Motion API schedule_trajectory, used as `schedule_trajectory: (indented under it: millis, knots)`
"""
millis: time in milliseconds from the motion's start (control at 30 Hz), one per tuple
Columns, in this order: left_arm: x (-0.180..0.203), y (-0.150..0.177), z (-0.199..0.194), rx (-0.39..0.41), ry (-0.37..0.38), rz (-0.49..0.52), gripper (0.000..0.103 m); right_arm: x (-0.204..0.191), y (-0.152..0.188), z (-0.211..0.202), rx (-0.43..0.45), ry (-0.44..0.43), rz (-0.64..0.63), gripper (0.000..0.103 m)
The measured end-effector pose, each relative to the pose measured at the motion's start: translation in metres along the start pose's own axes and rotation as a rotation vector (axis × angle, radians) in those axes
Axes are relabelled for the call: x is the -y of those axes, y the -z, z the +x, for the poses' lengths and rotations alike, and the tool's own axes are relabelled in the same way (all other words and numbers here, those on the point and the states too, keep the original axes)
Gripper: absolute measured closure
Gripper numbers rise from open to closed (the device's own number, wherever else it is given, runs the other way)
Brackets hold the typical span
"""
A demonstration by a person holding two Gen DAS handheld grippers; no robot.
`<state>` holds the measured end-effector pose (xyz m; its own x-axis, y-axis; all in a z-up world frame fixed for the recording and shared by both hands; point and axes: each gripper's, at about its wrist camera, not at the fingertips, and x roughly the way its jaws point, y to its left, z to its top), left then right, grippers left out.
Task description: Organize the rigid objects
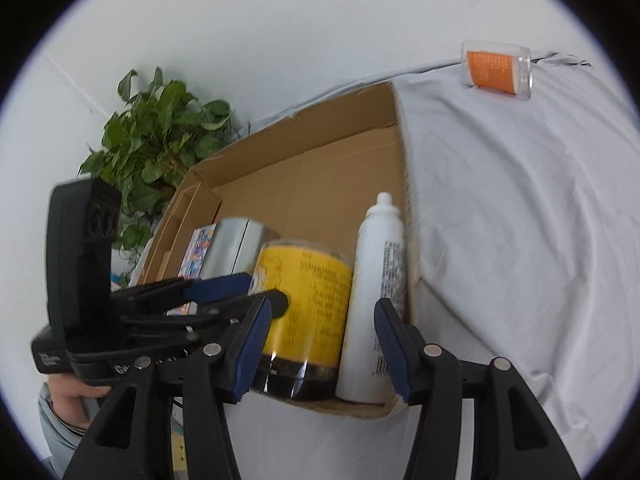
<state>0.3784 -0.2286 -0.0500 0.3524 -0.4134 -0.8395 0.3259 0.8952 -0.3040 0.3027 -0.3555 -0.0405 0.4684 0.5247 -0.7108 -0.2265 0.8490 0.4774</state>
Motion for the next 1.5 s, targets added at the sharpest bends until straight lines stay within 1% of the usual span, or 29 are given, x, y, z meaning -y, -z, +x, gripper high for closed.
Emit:
schedule_trajectory:
  millis: [67,100,133,167,200,267,300,367,400,467,533,600,633,700,733,767,800,833,867,933,1000,1100,1167,1200,1267,1367,1433,1467,1500]
  knots:
    - [0.004,0.009,-0.02,0.048,0.014,0.005,0.055,-0.008,0.005,0.0,0.013,0.045,-0.025,0.032]
    - [0.001,0.019,-0.038,0.086,0.008,0.005,0.054,-0.011,0.004,0.0,0.023,0.054,-0.023,0.032]
    - [0.002,0.023,-0.048,0.118,-0.003,0.004,0.049,-0.012,0.002,-0.001,0.025,0.051,-0.015,0.032]
    - [0.001,0.033,-0.068,0.159,-0.02,0.002,0.041,-0.014,-0.004,0.0,0.029,0.045,-0.003,0.032]
    - [-0.002,0.044,-0.088,0.198,-0.037,0.001,0.037,-0.017,-0.013,0.001,0.041,0.049,0.003,0.032]
    - [0.0,0.059,-0.114,0.274,-0.077,-0.001,0.023,-0.028,-0.031,0.011,0.051,0.073,-0.022,0.032]
    - [-0.002,0.07,-0.13,0.306,-0.1,-0.004,0.02,-0.033,-0.039,0.02,0.04,0.089,-0.036,0.032]
    - [-0.008,0.095,-0.159,0.351,-0.136,-0.023,0.019,-0.041,-0.059,0.05,-0.03,0.138,-0.056,0.032]
    - [-0.012,0.109,-0.171,0.368,-0.152,-0.044,0.019,-0.042,-0.066,0.066,-0.055,0.167,-0.061,0.033]
    - [-0.025,0.136,-0.2,0.378,-0.177,-0.077,0.019,-0.039,-0.07,0.092,-0.13,0.216,-0.054,0.056]
    - [-0.036,0.159,-0.23,0.406,-0.205,-0.09,0.019,-0.036,-0.066,0.106,-0.172,0.168,-0.037,0.056]
    - [-0.048,0.18,-0.267,0.45,-0.249,-0.108,0.019,-0.041,-0.064,0.1,-0.162,0.196,-0.045,0.056]
    - [-0.051,0.185,-0.275,0.466,-0.262,-0.112,0.018,-0.044,-0.063,0.094,-0.153,0.207,-0.049,0.056]
    - [-0.061,0.196,-0.297,0.504,-0.268,-0.126,0.016,-0.054,-0.058,0.072,-0.09,0.204,-0.054,0.055]
    - [-0.064,0.203,-0.311,0.517,-0.265,-0.126,0.011,-0.06,-0.054,0.057,-0.051,0.205,-0.064,0.052]
    - [-0.066,0.21,-0.321,0.526,-0.26,-0.121,0.006,-0.069,-0.045,0.039,-0.007,0.201,-0.084,0.042]
    - [-0.07,0.22,-0.327,0.525,-0.254,-0.111,0.004,-0.078,-0.036,0.023,0.028,0.19,-0.108,0.034]
    - [-0.074,0.229,-0.329,0.514,-0.248,-0.107,0.004,-0.091,-0.02,0.005,0.069,0.17,-0.144,0.021]
    - [-0.081,0.24,-0.326,0.487,-0.236,-0.11,0.004,-0.107,0.005,-0.013,0.111,0.143,-0.192,0.018]
    - [-0.097,0.263,-0.312,0.421,-0.207,-0.153,0.004,-0.128,0.049,-0.027,0.121,0.079,-0.302,0.018]
    - [-0.111,0.287,-0.29,0.349,-0.168,-0.199,0.004,-0.147,0.112,-0.03,0.103,-0.012,-0.428,0.018]
    - [-0.127,0.315,-0.254,0.278,-0.044,-0.27,0.007,-0.163,0.184,-0.017,0.021,-0.118,-0.535,0.018]
    - [-0.133,0.327,-0.236,0.262,0.016,-0.287,0.016,-0.175,0.222,-0.005,-0.015,-0.157,-0.573,0.018]
    - [-0.135,0.33,-0.228,0.256,0.047,-0.294,0.017,-0.179,0.231,0.0,-0.022,-0.165,-0.592,0.019]
    - [-0.141,0.333,-0.213,0.241,0.103,-0.315,0.029,-0.187,0.242,0.01,-0.013,-0.141,-0.61,0.019]
    - [-0.146,0.336,-0.194,0.217,0.127,-0.327,0.04,-0.189,0.235,0.026,-0.015,-0.112,-0.594,0.021]
    - [-0.147,0.339,-0.187,0.203,0.159,-0.333,0.042,-0.185,0.227,0.037,-0.018,-0.115,-0.579,0.021]
    - [-0.15,0.34,-0.184,0.202,0.155,-0.341,0.043,-0.185,0.227,0.046,-0.038,-0.127,-0.571,0.021]
    - [-0.152,0.343,-0.184,0.202,0.16,-0.352,0.044,-0.184,0.226,0.051,-0.063,-0.162,-0.552,0.023]
